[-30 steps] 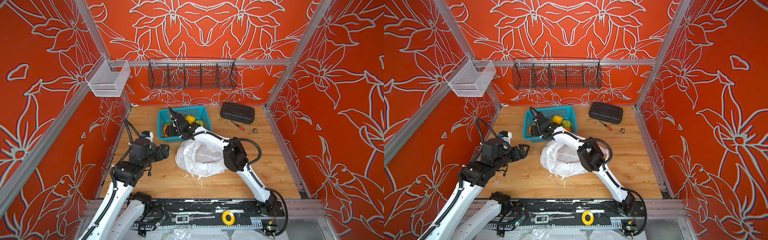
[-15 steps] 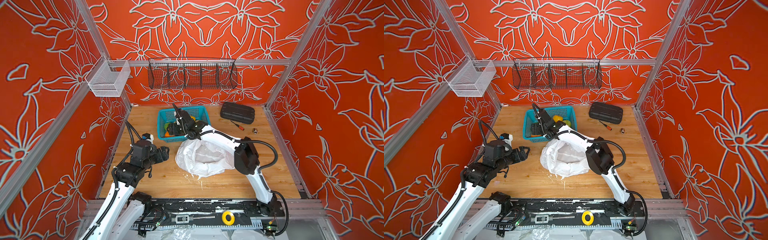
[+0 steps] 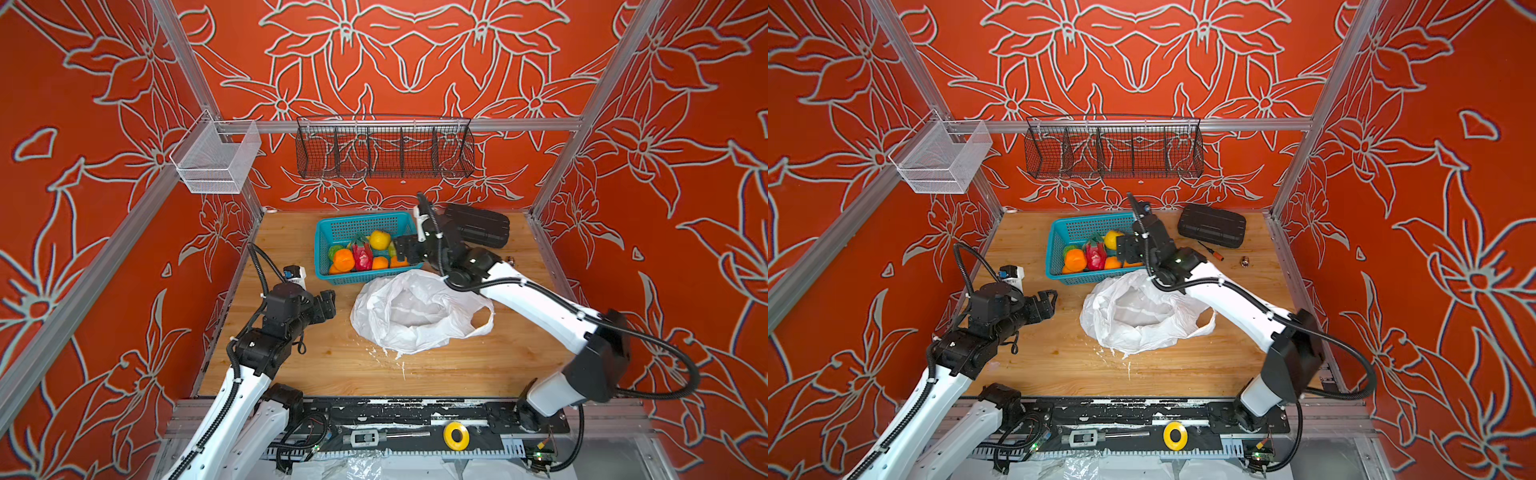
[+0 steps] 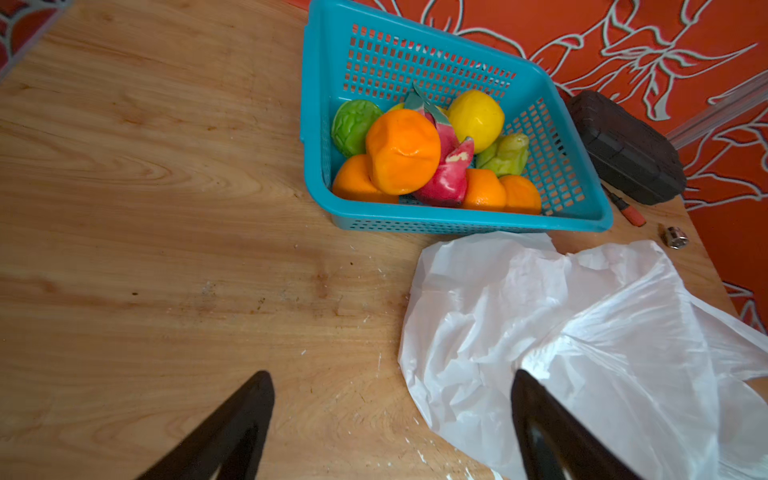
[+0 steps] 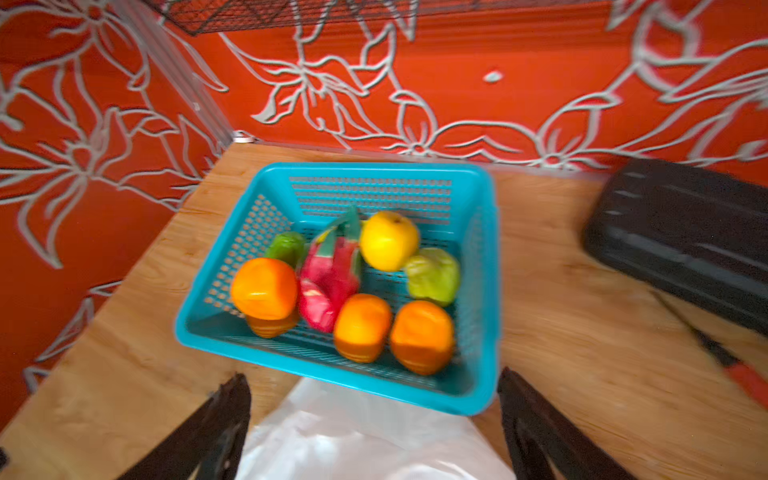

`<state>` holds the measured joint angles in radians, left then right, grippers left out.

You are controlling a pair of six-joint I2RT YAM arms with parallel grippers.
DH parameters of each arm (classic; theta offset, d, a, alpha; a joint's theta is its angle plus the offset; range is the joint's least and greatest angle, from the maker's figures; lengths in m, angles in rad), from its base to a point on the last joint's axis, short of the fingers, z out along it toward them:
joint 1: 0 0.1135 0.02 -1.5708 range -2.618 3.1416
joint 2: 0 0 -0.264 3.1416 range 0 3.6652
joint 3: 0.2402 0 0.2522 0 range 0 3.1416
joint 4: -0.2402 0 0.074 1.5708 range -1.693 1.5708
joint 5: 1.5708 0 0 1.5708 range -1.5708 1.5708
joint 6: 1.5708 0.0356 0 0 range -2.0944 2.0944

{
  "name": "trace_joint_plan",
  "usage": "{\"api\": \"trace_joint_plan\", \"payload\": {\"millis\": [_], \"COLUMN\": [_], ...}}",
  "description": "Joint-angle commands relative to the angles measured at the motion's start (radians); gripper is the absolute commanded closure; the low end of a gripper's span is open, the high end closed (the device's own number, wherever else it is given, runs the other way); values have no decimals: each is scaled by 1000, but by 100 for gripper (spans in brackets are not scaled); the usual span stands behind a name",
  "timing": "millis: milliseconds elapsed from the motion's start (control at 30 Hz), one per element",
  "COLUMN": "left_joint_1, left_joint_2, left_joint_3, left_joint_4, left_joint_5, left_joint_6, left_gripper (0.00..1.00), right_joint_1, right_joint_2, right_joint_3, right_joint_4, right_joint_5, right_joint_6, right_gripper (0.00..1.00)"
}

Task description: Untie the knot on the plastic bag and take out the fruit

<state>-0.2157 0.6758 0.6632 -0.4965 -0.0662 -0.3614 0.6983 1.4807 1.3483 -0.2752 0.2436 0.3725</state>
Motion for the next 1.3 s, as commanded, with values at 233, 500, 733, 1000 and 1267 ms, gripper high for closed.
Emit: {"api": "trace_joint_plan", "payload": {"millis": [233,500,733,1000,1267], "left_joint_1": [4,4,31,134,251], "left_joint_2": [54,136,235,457,674], "left_joint_3": [-122,-289,-398,-287,-247], "left_joint_4": [186,509,790,860,978], "left_joint_5": [-248,-279,-243,-71,81], "left_joint_6": [95,305,398,398,362], "left_gripper": [4,2,2,2,2], "right_joint_1": [-297,-522,-570,-594,-603], "right_joint_2": [-276,-275,-99,-36,-55], "right_joint_3": [-407,-666,-823,-1064,-1046], "right_joint_4": [-2,200,660,1210,1138], "right_joint_5": [195,408,289,66,57], "right_joint_6": [-36,-37,-271,-375,-362], "right_gripper": [3,3,3,3,3]}}
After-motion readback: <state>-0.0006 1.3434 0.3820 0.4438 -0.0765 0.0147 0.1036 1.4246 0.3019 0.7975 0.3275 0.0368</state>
